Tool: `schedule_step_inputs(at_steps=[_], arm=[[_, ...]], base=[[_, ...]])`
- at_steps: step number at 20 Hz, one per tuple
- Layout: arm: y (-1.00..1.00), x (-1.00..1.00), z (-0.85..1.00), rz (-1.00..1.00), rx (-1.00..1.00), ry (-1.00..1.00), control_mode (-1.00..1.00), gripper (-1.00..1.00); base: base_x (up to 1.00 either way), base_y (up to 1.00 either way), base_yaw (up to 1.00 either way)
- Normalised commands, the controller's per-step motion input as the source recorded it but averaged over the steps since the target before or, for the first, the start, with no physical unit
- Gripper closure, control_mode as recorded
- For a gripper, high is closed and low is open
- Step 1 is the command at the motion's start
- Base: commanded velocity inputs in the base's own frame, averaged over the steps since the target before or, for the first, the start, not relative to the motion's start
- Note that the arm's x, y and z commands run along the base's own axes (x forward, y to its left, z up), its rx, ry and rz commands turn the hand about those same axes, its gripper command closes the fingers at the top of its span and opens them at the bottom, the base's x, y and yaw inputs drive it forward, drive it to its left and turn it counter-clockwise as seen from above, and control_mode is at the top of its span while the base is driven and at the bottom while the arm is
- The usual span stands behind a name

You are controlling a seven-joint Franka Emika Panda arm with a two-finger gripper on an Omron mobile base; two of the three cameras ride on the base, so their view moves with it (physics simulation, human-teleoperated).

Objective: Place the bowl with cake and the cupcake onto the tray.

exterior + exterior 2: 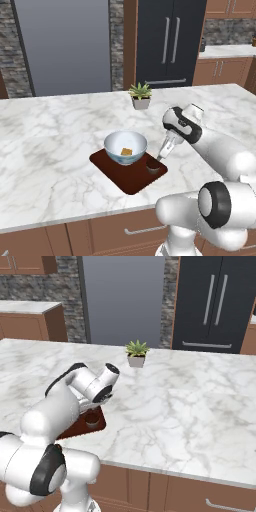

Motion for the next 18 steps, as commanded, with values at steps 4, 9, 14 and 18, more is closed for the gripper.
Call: schedule_step_inputs(at_steps=[4,9,14,18], arm=[[0.0,-0.38,0.27,-0.15,-0.16,-0.15,-1.0,-1.0],[-0.03,-0.38,0.18,-0.16,-0.15,-0.15,-1.0,-1.0],[-0.13,-0.3,0.1,-0.19,-0.14,-0.14,-1.0,-1.0],[-0.19,-0.27,0.11,-0.23,-0.12,-0.14,-1.0,-1.0]], base=[[0.0,0.0,0.0],[0.0,0.0,0.0],[0.0,0.0,0.0],[0.0,0.0,0.0]])
